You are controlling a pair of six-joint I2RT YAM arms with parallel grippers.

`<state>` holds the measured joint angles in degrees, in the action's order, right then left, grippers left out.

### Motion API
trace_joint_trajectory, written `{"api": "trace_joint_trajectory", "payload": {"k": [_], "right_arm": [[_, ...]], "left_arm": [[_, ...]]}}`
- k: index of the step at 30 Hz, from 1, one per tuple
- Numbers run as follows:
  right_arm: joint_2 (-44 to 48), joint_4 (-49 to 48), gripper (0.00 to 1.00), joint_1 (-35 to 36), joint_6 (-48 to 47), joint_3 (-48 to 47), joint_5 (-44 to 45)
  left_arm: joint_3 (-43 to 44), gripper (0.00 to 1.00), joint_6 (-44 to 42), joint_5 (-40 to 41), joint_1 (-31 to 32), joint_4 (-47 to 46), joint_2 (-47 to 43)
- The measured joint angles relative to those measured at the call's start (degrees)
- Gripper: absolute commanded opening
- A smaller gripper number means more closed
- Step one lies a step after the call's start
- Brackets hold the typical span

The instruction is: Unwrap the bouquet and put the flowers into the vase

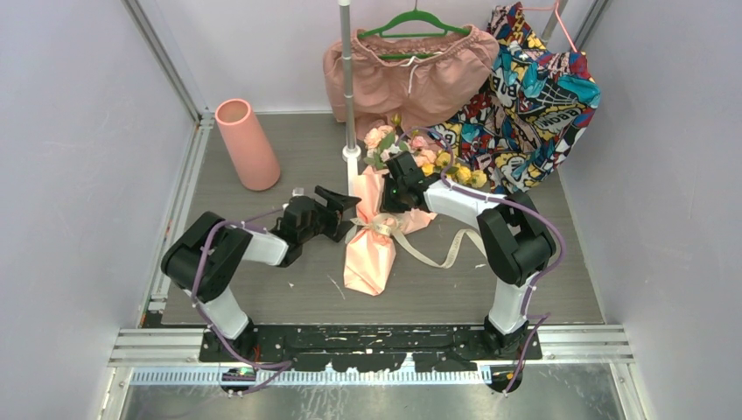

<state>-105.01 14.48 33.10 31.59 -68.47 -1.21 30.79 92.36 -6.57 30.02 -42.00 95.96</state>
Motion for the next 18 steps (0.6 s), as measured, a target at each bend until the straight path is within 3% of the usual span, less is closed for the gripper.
{"api": "trace_joint_trajectory", "payload": {"k": [2, 6, 9, 11, 12, 18], "right_arm": [[0.0, 0.0, 0.01, 0.0, 0.0, 0.0, 0.1], [0.0, 0.0, 0.01, 0.0, -0.2, 0.0, 0.1], [0.0, 0.1, 0.01, 0.0, -0.3, 0.0, 0.1], [0.0, 0.1, 0.01, 0.0, -0.5, 0.0, 0.1], [0.0, 0.1, 0.01, 0.0, -0.5, 0.0, 0.1], [0.0, 0.1, 0.01, 0.0, -0.9, 0.1, 0.8]], "left_arm": [[0.9, 0.81, 0.6, 0.1, 0.4, -0.8, 1.7], [2.1, 0.58, 1.5, 0.1, 1.2, -1.7, 3.8], [3.5, 0.36, 2.1, 0.1, 1.5, -2.4, 6.0], [4.5, 0.08, 2.2, -0.1, 1.5, -3.0, 7.6], [4.8, 0.01, 2.6, -0.2, 1.5, -3.3, 8.3], [4.7, 0.00, 1.4, -0.5, 1.5, -4.4, 8.7]]}}
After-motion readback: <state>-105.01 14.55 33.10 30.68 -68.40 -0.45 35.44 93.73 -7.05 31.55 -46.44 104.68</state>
